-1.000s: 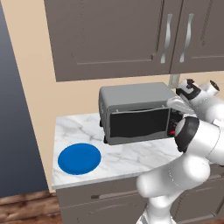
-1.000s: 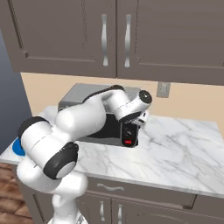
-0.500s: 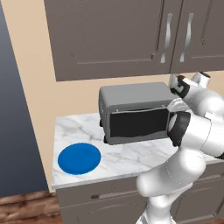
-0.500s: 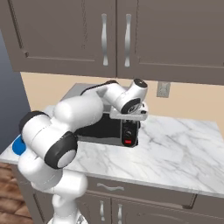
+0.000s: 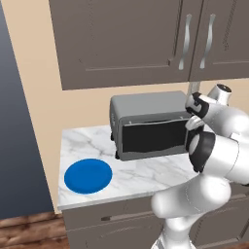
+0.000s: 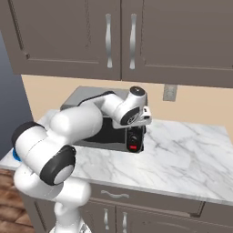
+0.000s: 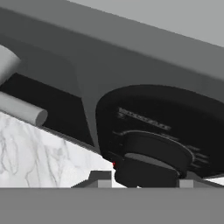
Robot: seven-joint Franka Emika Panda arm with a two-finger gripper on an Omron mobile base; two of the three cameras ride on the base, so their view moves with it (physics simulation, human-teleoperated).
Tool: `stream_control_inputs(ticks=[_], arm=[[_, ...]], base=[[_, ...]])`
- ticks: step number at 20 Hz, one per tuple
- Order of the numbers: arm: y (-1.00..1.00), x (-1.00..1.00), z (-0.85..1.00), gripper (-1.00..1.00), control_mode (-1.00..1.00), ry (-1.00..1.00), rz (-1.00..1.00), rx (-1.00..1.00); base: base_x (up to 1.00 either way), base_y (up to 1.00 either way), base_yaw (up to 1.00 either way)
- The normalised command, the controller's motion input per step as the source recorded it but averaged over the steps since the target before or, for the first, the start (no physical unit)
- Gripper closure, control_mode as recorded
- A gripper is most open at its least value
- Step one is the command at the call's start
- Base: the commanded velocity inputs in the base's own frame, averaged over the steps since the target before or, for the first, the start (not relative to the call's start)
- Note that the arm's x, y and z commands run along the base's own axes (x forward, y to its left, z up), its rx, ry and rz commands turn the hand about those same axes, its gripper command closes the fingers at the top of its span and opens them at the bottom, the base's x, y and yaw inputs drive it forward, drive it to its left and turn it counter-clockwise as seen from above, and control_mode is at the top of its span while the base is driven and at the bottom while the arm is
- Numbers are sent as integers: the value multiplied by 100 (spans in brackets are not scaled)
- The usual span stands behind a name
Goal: Pull the toaster oven rack outwards. Pick up the baguette from the plate and place it on the toaster oven rack. Close the toaster oven door fully and set the temperature to the lowest setting.
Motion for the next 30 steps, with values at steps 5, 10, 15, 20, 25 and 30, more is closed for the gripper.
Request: stream_control_inputs(ticks=[5,10,15,20,25,30], arm=[[66,0,0,100,-100,-100,-16,-73],[66,0,-13,100,-100,-100,-11,-69],[65,0,-9,100,-100,-100,-6,-54],[50,-3,0,100,-100,-100,0,-30],[16,-36,0,100,-100,-100,0,-13],[-2,-81,8,100,-100,-100,0,-13]], base=[[0,0,0],[0,0,0],[0,0,0],[0,0,0],[0,0,0],[0,0,0]])
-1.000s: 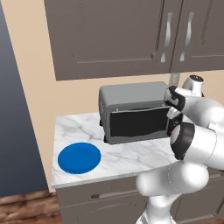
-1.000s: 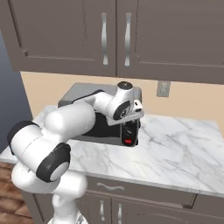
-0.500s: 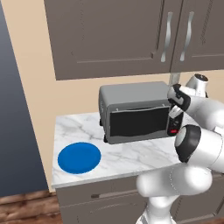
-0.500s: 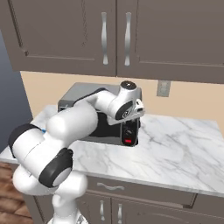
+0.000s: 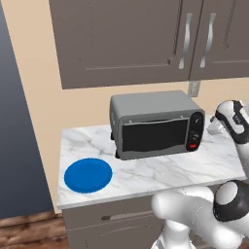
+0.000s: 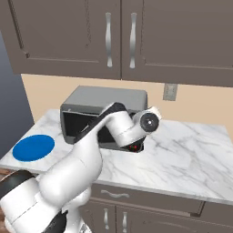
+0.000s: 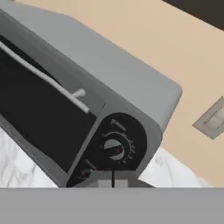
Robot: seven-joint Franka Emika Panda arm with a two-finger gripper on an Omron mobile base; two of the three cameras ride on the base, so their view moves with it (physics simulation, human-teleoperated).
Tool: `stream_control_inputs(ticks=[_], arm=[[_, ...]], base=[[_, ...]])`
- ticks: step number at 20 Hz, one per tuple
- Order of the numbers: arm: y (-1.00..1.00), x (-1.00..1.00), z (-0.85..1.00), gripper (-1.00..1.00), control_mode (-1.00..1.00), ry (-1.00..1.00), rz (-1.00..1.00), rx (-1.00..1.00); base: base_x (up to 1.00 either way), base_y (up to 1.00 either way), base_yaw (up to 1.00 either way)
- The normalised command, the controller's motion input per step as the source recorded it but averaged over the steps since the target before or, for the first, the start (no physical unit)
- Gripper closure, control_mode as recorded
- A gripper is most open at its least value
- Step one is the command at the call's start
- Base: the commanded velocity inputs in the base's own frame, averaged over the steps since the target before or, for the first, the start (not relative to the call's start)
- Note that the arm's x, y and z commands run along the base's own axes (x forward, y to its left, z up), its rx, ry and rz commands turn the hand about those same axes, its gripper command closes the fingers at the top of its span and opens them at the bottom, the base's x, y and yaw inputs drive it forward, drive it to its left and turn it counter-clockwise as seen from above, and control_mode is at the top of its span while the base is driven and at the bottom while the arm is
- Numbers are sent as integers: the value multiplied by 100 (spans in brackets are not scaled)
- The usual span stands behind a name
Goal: Pull the toaster oven rack outwards. Pick up the baguette from the plate and place it on the toaster oven rack. Close the toaster oven door fully and set the temperature to the lowest setting.
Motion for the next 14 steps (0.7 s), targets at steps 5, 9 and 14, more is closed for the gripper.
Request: stream_control_inputs(ticks=[5,9,14], arm=[[-23,-100,56,100,-100,-91,0,-8],[-25,-88,67,100,-100,-63,0,-3],[-20,-68,70,100,-100,-33,0,-1]], base=[[0,0,0],[0,0,0],[0,0,0]])
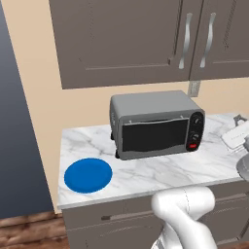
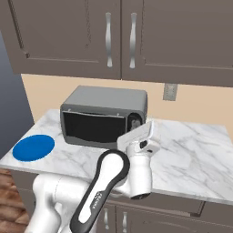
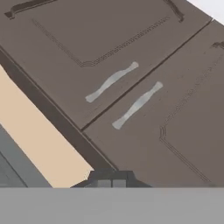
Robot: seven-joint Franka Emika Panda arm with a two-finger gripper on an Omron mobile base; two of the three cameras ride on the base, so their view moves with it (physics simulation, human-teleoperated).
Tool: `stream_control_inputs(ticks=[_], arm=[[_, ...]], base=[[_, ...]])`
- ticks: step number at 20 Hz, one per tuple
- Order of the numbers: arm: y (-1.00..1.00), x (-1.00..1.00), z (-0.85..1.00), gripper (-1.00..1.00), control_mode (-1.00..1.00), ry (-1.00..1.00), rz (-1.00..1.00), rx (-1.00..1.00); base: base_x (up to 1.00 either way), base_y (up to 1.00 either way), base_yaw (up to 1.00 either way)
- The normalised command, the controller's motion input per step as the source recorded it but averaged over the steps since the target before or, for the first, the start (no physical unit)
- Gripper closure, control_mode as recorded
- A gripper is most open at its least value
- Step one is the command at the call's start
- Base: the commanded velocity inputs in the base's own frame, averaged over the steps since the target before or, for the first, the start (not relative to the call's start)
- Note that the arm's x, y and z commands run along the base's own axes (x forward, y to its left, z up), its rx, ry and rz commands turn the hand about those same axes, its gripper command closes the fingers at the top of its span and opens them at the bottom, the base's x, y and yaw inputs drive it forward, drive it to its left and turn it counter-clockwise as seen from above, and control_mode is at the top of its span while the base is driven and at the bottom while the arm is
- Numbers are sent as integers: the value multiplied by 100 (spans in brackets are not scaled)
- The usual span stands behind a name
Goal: Pull the toaster oven rack outwards. Pick up the baguette from the plate and place it on the toaster oven rack. Close the toaster oven door fully and set the temperature to the lowest setting.
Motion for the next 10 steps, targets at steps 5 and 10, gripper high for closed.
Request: stream_control_inputs(ticks=[5,10], arm=[[-40,-50,61,100,-100,4,4,16],[-42,-43,7,100,-100,29,12,8]], base=[[0,0,0],[0,0,0]])
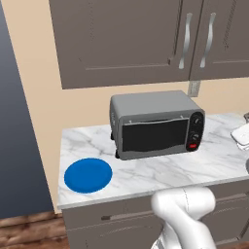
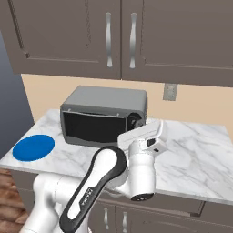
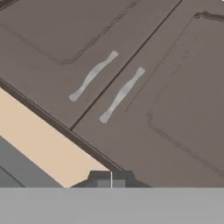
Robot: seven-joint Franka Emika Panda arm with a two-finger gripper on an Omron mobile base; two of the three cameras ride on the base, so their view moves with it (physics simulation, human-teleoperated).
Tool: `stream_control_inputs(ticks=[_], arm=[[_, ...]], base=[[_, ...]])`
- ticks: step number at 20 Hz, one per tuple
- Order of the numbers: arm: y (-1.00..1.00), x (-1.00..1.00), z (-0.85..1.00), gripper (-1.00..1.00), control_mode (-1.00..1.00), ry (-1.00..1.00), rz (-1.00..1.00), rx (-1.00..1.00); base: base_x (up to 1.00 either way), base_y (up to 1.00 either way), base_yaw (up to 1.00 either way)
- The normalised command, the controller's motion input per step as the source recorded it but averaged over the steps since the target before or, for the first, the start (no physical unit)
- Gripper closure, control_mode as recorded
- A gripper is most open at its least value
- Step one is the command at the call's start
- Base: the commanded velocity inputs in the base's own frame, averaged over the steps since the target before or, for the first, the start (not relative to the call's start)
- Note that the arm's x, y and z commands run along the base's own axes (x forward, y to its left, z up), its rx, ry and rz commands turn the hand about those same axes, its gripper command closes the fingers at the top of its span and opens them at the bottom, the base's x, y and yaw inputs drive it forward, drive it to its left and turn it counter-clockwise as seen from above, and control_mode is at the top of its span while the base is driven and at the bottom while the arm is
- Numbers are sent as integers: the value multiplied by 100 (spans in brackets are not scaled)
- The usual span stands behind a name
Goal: Pull the toaster oven rack outwards. Pick up the baguette from the plate and place it on the toaster oven rack. Close the toaster oven door fully and set the temperature to the lowest setting.
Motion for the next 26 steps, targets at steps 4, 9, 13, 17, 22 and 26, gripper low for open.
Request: stream_control_inputs(ticks=[4,9,13,17,22,26], arm=[[-22,-52,0,100,-100,53,9,0],[-6,-23,0,100,-100,34,13,-2],[10,4,-26,100,-100,31,27,-22],[19,20,-44,100,-100,32,31,-28],[33,17,-37,100,-100,15,26,-28],[48,12,-6,100,-100,11,24,-29]], base=[[0,0,0],[0,0,0],[0,0,0],[0,0,0],[0,0,0],[0,0,0]])
